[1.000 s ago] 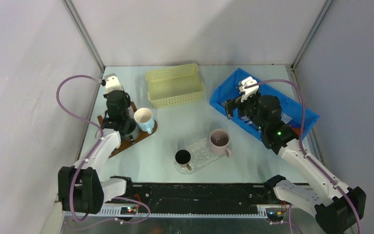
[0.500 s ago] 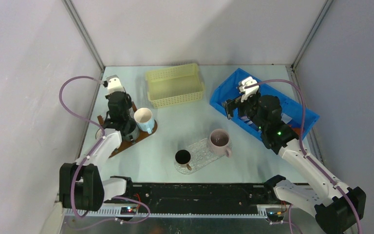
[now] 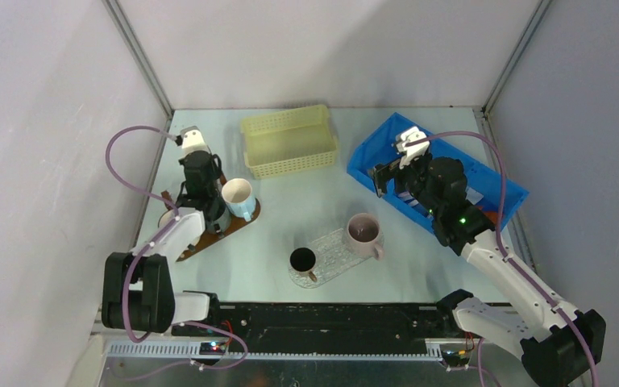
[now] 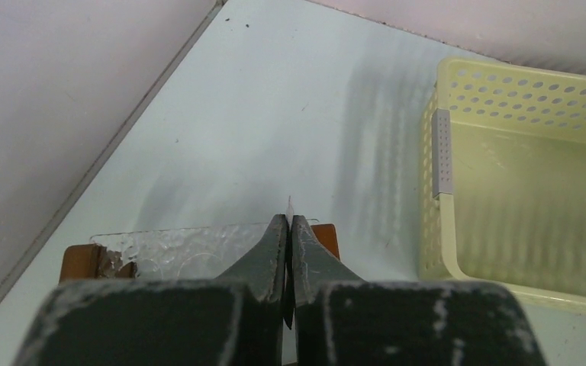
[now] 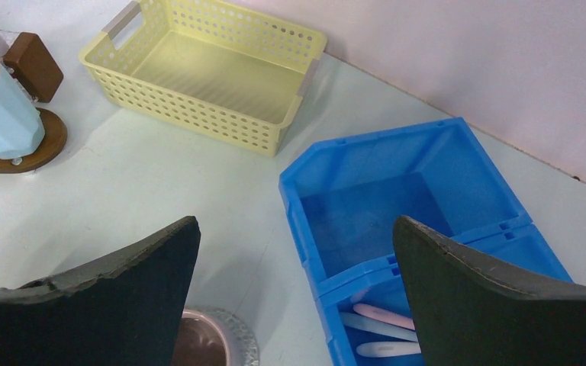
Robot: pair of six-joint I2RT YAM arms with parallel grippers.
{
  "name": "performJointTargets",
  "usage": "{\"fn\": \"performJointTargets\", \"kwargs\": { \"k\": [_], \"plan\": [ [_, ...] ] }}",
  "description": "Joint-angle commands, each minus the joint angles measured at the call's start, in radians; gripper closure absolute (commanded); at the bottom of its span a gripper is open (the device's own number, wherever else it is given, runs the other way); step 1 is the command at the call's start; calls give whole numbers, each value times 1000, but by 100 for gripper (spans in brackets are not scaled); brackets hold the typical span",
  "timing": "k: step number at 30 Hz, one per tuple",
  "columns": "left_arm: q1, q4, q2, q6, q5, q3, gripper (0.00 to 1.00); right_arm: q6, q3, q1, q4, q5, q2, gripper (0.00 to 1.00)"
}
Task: Prepare toiletry sets of a toothbrush and toothpaste on the tray
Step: Place the toothpaste in the toothpaste holder.
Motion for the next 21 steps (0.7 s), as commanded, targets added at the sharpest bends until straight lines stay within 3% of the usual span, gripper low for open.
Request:
{"fn": "performJointTargets", "kwargs": {
  "k": [1, 5, 12, 21],
  "plan": [
    [6, 59, -3, -58, -23, -19, 88, -3, 4, -5, 26, -4, -23, 1],
    [6, 40, -19, -63, -30, -15, 66, -7, 3, -7, 26, 0, -29, 1],
    [5, -27, -97, -71, -38, 13, 38, -5, 4, -11, 26, 63, -56, 1],
    [5, -184, -281, -75, -18, 65, 13, 86, 4, -47, -58, 257, -125, 1]
  ]
}}
